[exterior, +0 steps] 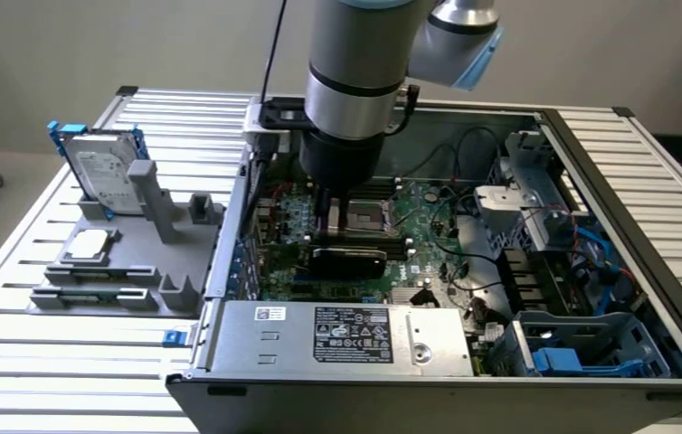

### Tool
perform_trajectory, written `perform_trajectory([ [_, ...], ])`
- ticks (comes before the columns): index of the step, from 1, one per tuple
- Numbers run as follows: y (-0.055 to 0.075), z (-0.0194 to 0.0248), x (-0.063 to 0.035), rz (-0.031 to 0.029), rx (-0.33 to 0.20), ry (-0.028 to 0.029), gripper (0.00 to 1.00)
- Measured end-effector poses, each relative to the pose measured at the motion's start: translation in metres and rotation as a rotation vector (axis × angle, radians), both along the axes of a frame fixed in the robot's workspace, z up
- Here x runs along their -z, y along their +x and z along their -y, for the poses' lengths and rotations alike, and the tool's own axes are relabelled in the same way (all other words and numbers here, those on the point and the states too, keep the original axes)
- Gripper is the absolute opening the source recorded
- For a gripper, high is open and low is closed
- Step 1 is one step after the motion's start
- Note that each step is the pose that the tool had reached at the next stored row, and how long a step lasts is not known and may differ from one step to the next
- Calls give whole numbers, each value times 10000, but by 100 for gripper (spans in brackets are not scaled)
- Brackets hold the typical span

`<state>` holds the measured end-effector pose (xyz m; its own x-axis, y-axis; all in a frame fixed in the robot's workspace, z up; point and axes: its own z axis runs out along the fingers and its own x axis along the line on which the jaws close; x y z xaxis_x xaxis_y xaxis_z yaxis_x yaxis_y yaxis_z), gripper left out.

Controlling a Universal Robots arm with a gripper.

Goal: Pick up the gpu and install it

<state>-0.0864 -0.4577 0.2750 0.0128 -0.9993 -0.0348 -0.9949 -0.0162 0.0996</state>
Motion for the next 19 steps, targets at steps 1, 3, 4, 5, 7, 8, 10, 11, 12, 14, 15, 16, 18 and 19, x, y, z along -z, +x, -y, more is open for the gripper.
perform_trajectory([
  [1, -4, 0, 0, -3, 0, 1, 11],
  [3, -13, 0, 1, -5, 0, 1, 11],
  [4, -20, 0, 1, -6, -1, 1, 11],
  [5, -28, 1, 0, -6, 0, 0, 11],
  [7, -42, 0, 1, -7, -1, 1, 11],
  [8, -46, 0, 1, -7, -1, 1, 11],
  [10, -50, 0, 2, -8, -2, 0, 11],
  [11, -52, 1, 3, -8, -2, 0, 11],
  [12, -54, 1, 4, -9, -1, 0, 11],
  [14, -59, 1, 9, -9, -1, 0, 11],
  [15, -60, 1, 12, -9, -1, 0, 11],
  [16, -60, 1, 13, -9, -1, 0, 11],
  [18, -60, 1, 16, -8, -1, 1, 11],
  [19, -60, 1, 19, -8, -1, 1, 11],
])
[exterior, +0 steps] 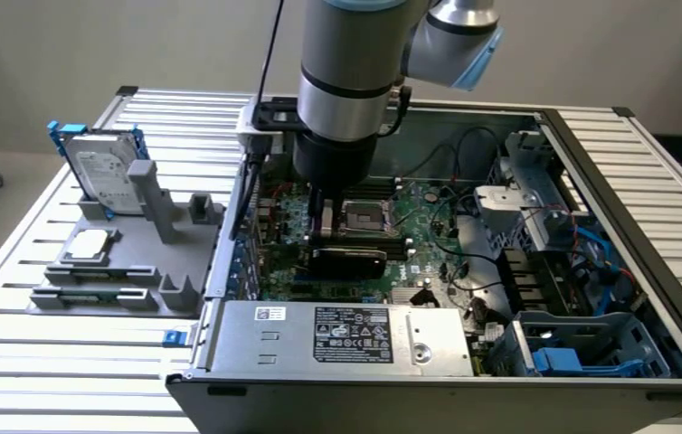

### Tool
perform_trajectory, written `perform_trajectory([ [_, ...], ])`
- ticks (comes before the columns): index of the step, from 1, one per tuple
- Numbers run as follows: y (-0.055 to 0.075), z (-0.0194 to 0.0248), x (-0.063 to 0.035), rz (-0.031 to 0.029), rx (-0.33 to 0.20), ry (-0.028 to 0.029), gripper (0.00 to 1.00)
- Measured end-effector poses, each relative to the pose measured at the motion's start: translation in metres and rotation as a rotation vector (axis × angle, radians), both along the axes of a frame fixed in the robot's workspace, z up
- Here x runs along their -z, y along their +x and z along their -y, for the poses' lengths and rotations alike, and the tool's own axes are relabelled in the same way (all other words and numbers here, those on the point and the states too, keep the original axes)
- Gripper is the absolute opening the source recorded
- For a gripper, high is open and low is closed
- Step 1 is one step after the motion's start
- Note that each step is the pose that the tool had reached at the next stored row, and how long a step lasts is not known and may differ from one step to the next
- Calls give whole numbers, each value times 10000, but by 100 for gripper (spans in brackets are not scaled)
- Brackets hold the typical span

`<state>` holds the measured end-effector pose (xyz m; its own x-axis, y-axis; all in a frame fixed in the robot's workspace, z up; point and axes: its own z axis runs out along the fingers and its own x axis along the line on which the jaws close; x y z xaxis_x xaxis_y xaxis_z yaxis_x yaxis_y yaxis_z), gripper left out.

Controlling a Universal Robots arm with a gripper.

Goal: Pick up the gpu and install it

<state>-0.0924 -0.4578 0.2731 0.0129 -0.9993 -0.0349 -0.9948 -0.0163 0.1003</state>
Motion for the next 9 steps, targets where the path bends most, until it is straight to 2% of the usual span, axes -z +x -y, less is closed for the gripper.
perform_trajectory([
  [9, 0, 0, 20, -1, 0, -1, 11],
])
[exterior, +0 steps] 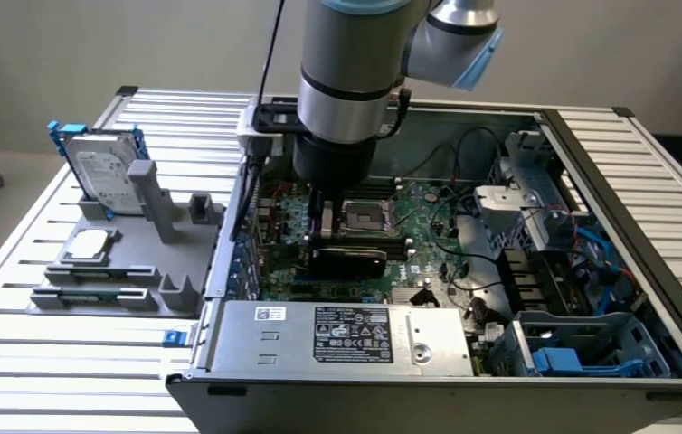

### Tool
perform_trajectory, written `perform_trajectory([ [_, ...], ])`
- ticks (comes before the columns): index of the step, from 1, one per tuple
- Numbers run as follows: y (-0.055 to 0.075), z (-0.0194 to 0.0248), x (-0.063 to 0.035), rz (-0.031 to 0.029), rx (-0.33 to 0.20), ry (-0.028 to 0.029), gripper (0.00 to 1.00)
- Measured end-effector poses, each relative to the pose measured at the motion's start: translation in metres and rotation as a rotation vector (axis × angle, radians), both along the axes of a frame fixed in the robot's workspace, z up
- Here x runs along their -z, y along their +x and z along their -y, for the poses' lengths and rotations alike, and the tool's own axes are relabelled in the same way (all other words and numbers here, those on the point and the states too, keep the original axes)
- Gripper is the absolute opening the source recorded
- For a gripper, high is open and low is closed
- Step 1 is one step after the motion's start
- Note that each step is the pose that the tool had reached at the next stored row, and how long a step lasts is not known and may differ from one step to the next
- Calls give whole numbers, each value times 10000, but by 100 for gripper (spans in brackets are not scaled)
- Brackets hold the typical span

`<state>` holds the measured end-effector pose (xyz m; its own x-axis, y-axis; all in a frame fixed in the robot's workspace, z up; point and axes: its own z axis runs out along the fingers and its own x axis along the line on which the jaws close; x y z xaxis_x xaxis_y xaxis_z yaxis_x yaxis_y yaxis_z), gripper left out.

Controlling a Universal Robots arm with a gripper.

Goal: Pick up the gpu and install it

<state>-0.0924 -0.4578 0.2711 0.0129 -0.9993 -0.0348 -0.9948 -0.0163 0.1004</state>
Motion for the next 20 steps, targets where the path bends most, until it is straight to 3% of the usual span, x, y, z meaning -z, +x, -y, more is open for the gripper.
perform_trajectory([
  [20, 0, 0, 45, 1, 0, 1, 11],
])
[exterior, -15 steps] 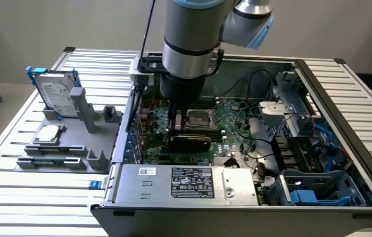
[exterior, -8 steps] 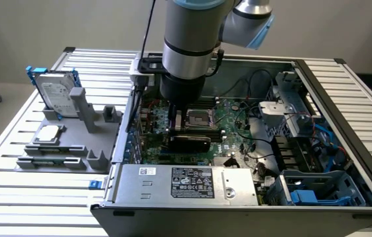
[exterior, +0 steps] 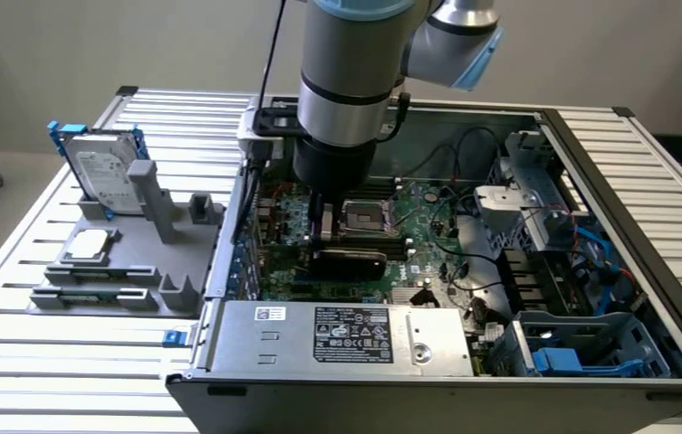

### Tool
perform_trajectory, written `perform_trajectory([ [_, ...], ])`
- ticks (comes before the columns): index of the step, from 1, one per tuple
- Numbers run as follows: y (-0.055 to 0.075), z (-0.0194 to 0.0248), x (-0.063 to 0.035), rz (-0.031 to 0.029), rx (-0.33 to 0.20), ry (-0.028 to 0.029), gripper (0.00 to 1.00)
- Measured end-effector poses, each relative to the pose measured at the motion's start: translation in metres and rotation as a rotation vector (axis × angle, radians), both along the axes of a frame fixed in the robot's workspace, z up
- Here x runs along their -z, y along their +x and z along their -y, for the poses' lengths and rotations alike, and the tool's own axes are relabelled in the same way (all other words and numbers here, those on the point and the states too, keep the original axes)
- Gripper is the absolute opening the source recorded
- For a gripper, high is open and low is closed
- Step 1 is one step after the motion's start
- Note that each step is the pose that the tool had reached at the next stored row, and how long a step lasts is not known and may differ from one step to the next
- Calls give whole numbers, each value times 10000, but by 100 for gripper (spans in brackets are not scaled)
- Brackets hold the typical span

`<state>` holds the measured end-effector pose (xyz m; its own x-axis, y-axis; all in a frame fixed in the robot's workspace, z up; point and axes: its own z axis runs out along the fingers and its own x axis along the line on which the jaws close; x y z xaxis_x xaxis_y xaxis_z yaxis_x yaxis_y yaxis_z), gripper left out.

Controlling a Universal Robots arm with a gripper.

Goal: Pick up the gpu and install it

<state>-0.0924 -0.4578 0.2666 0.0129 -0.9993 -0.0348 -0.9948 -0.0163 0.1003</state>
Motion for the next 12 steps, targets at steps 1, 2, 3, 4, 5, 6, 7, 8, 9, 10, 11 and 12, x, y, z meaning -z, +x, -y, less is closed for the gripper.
perform_trajectory([
  [1, 0, 0, 2, -1, 0, -2, 11],
  [2, 0, 0, 4, -1, 0, -1, 11],
  [3, -1, 0, 5, -3, 0, -3, 11],
  [4, -1, 1, 7, -4, 0, -4, 11],
  [5, -1, 1, 9, -4, 0, -5, 11],
  [6, -1, 0, 11, -3, 1, -5, 11],
  [7, -1, 0, 13, -3, 1, -4, 11],
  [8, 0, 0, 14, -3, 0, -3, 11],
  [9, 0, 0, 15, -2, 0, -2, 11],
  [10, 0, 0, 15, -2, 0, 1, 11],
  [11, 0, -1, 9, 0, 1, 7, 11],
  [12, 0, -2, -6, 8, 2, 25, 11],
])
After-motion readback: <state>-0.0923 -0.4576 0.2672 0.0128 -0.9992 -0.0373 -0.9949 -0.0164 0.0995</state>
